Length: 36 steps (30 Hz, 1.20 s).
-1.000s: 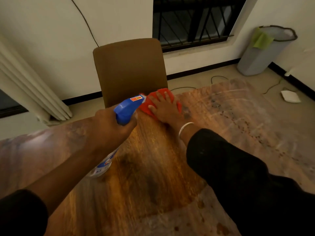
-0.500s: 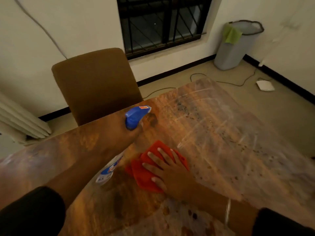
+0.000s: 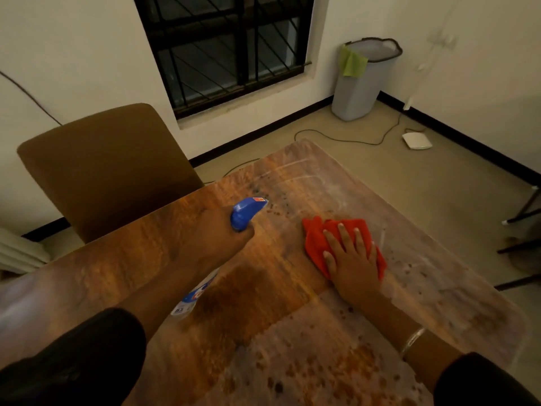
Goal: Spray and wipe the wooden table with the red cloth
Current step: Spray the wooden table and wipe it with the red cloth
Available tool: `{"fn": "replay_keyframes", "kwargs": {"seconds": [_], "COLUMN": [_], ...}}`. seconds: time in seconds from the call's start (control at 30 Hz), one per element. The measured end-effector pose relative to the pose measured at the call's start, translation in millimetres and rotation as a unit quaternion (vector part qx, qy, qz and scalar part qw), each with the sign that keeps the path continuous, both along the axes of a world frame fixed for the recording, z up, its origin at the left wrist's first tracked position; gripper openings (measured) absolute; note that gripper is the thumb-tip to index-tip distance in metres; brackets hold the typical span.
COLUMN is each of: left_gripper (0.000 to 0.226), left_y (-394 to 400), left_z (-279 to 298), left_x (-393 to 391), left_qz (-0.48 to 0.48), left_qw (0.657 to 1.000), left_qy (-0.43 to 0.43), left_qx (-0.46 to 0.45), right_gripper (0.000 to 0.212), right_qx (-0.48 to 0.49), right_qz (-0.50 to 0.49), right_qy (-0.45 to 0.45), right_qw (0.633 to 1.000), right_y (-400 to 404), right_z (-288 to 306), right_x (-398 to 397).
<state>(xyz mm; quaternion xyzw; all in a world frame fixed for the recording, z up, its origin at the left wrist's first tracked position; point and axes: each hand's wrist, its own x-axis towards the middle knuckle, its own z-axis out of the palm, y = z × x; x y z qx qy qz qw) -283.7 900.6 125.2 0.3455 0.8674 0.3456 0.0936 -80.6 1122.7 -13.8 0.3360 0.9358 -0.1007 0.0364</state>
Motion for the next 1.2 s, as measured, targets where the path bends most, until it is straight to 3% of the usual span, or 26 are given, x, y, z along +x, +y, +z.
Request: {"fn": "replay_keyframes", "kwargs": {"seconds": [0.27,0.4,0.5,0.63,0.73,0.87,0.97,1.03,1.1,1.2], "left_gripper": [0.037,0.025,0.023,0.024,0.021,0.025,0.028,0.025,0.016,0.021], "left_y": [24.1,22.8,16.6,3.5,-5.5,-11.6,-8.0,-5.3,-6.2,-10.7], "left_z": [17.5,18.4,21.2,27.1,30.3,34.0,30.5,26.4,24.2,22.1], "left_x": [-0.5,-4.5,-3.3,-5.9,-4.5,-4.1,-1.8,-3.8,-8.2,-15.9], "left_qz": [0.063,0.057,0.065,0.081,0.081,0.088,0.087,0.086,0.089,0.103], "left_qw": [0.997,0.998,0.998,0.996,0.995,0.995,0.995,0.996,0.995,0.993], "left_qy": [0.043,0.010,0.006,-0.018,-0.035,-0.032,-0.015,-0.017,-0.036,-0.057], "left_qx": [-0.022,-0.011,0.009,-0.043,-0.053,-0.041,-0.036,-0.025,-0.008,0.019], "right_gripper": [0.073,0.072,0.068,0.066,0.065,0.060,0.058,0.056,0.059,0.062], "right_qx": [0.028,0.015,-0.005,-0.028,-0.036,-0.021,-0.009,-0.001,0.024,0.012], "right_qz": [-0.036,-0.036,-0.026,-0.065,-0.098,0.072,0.270,0.339,0.336,0.172], "right_qy": [0.003,0.001,0.004,0.021,0.016,0.047,0.058,0.058,0.058,0.024], "right_qw": [0.999,0.999,1.000,0.997,0.994,0.996,0.961,0.939,0.940,0.985], "right_y": [18.1,22.6,49.3,110.9,103.2,-11.5,-105.7,-107.4,-62.7,42.6], "right_z": [3.6,4.5,-1.1,1.1,5.0,-7.0,-21.3,-24.8,-20.1,-9.5], "right_x": [36.8,33.9,21.6,-13.7,-41.8,-58.2,-46.8,-44.7,-54.9,-78.6]}}
